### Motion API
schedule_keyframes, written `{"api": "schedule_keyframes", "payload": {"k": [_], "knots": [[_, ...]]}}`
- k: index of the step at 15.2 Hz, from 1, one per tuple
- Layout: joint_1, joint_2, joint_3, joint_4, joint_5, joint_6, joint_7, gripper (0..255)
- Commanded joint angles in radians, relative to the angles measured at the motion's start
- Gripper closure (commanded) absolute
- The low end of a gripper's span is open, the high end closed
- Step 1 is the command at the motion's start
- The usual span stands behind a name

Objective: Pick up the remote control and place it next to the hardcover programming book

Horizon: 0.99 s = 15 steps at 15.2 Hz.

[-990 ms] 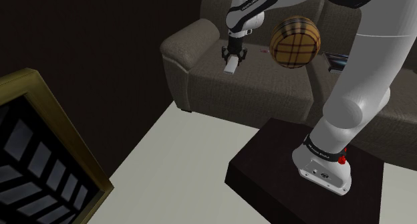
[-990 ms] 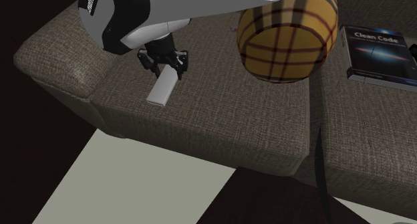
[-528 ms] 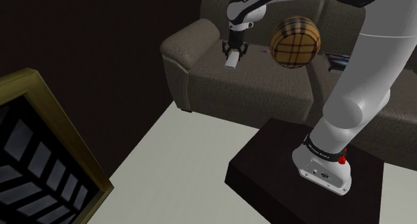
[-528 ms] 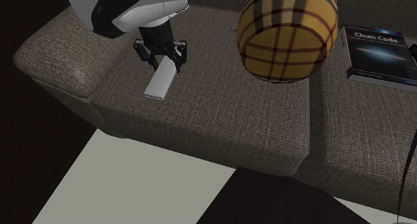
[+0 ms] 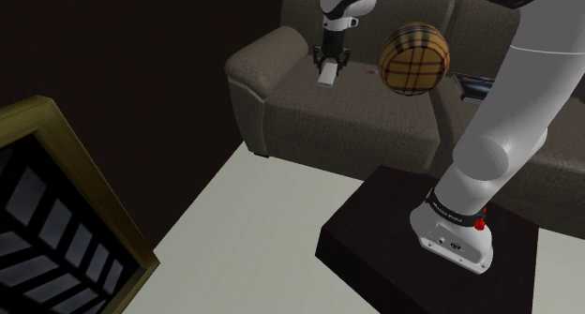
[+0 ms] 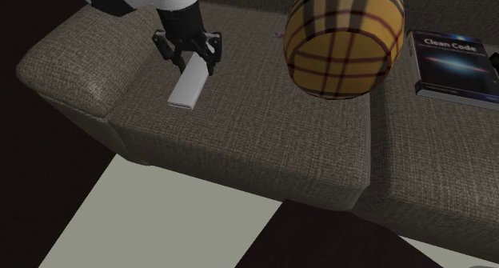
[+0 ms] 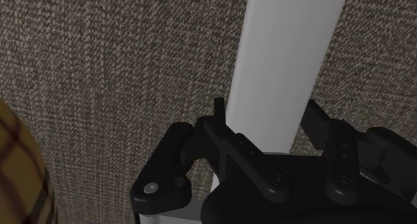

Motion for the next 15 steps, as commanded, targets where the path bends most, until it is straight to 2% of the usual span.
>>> {"api": "schedule_keyframes", "payload": {"k": [1,4,15], "knots": [[0.000,-0.006,0.000,0.020,0.000,-0.026,-0.001,255],[0.000,-0.016,0.000,0.046,0.000,-0.062,-0.002,255],[-0.102,-0.283,-0.100,-0.278,-0.026,0.002,-0.190,255]]}}
